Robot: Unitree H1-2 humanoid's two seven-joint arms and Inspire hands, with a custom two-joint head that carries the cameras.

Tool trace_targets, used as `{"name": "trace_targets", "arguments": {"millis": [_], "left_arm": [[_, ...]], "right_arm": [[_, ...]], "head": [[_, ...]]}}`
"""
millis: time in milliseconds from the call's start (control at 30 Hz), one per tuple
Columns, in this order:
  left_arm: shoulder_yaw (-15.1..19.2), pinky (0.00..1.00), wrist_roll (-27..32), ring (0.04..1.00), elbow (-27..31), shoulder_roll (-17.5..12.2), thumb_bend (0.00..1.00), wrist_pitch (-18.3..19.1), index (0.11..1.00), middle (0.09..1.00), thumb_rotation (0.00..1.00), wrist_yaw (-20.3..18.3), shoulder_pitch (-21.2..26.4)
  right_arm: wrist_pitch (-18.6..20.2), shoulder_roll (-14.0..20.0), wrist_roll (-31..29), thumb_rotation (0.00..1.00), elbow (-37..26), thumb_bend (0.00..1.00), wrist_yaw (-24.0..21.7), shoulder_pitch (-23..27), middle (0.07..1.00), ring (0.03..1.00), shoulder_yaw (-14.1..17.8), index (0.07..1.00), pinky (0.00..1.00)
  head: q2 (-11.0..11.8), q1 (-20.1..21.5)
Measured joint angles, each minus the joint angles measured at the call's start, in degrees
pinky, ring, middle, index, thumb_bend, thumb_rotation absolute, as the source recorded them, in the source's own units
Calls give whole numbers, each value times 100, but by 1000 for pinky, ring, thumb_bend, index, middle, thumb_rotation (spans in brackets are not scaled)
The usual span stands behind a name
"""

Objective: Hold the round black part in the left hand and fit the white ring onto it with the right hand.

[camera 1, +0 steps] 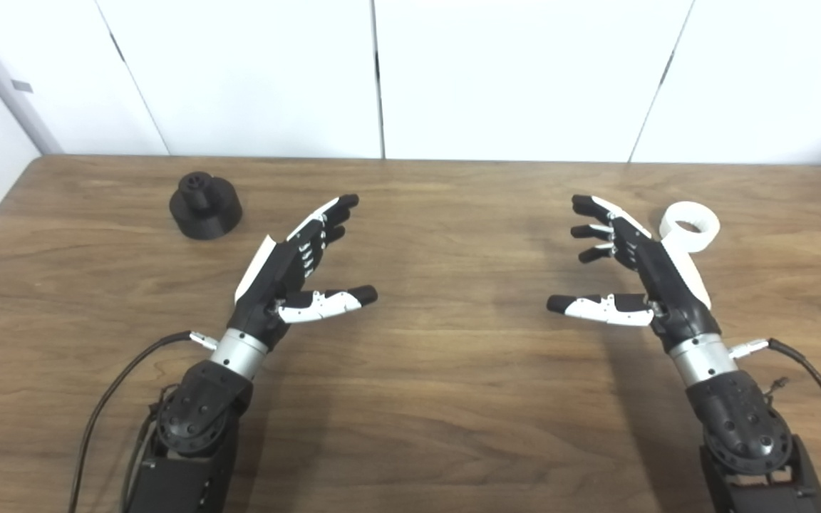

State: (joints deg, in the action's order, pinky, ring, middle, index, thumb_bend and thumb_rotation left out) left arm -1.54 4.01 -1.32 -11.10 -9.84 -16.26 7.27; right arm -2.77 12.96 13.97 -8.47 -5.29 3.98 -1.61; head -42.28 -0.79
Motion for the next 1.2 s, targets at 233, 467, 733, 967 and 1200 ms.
{"name": "trace_targets", "arguments": {"millis": [233,467,733,967,1200], "left_arm": [[-10,946,0,960,0,-7,861,0,890,964,183,-4,0],[-11,950,0,963,0,-7,860,0,889,965,177,-6,0],[-109,910,-170,948,-12,116,868,-1,884,952,177,71,0],[-204,918,-224,962,-126,265,872,-14,868,953,189,110,0],[-214,907,-347,958,-202,298,877,-12,857,959,191,226,-4]], "right_arm": [[1,-1,-4,253,0,789,0,0,866,772,0,864,633],[1,-1,-4,247,0,785,0,0,870,773,1,865,629],[-69,114,-52,247,113,762,-19,-1,879,779,23,877,641],[-74,300,-272,249,157,767,-67,-26,893,778,153,875,669],[-55,352,-379,258,238,789,-138,-62,884,756,160,869,642]], "head": [[0,0],[17,-123],[246,-1334],[325,-1731],[334,-1740]]}}
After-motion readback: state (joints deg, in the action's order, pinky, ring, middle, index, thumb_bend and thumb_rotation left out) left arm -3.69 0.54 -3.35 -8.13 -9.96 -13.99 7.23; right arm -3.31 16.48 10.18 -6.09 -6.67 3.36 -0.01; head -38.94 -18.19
